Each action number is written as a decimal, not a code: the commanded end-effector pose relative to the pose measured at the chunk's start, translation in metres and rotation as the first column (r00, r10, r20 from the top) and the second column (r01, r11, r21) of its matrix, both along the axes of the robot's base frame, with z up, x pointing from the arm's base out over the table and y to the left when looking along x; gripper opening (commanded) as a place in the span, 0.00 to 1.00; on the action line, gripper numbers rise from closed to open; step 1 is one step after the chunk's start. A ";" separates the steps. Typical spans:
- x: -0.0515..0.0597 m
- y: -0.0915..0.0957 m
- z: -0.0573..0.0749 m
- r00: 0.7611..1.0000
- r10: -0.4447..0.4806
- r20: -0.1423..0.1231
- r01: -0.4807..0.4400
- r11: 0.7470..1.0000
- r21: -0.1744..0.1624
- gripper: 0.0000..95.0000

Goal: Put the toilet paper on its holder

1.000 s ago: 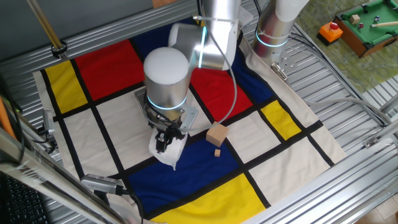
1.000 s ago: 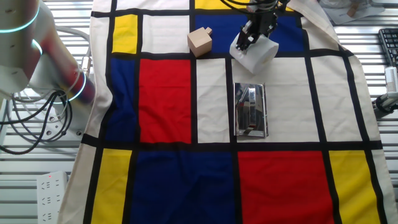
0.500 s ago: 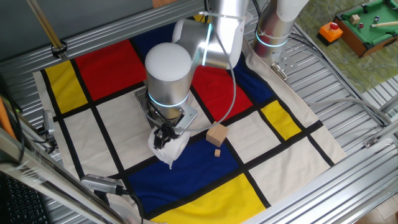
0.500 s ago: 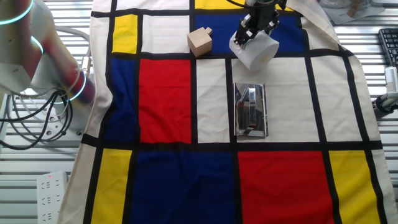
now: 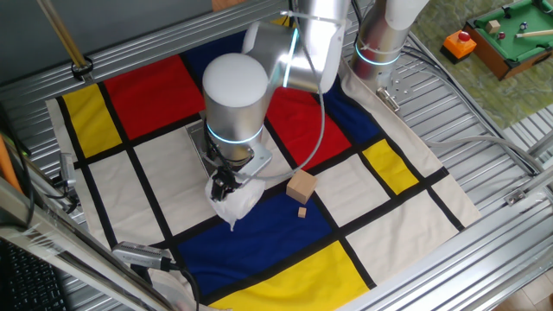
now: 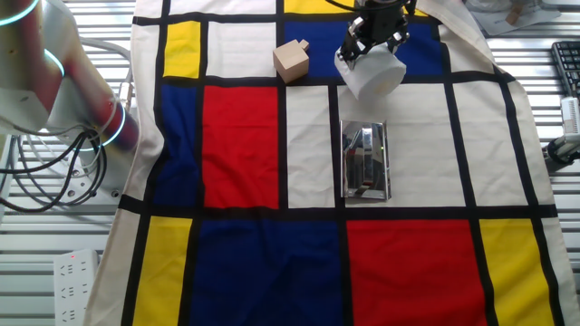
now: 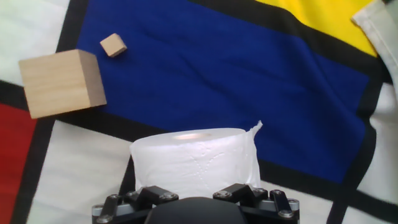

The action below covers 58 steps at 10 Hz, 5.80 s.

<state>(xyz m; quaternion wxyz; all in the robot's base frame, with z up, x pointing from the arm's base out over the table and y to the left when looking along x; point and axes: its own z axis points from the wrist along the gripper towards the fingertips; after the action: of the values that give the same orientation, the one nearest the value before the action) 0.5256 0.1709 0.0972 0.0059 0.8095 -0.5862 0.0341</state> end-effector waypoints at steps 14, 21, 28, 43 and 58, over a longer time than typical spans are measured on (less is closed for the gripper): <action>-0.009 -0.027 0.013 0.971 -0.228 -0.072 0.229 0.973 -0.001 0.00; -0.008 -0.038 0.006 0.962 -0.263 -0.076 0.264 0.965 0.003 0.00; -0.009 -0.047 0.005 0.949 -0.307 -0.076 0.308 0.951 0.004 0.00; -0.009 -0.062 -0.003 0.932 -0.355 -0.075 0.356 0.934 0.008 0.00; -0.006 -0.064 -0.009 0.876 -0.477 -0.070 0.480 0.877 0.031 0.00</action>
<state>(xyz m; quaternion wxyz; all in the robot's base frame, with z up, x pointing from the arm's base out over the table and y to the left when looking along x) 0.5190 0.1074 0.0877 0.0128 0.6419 -0.7667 -0.0066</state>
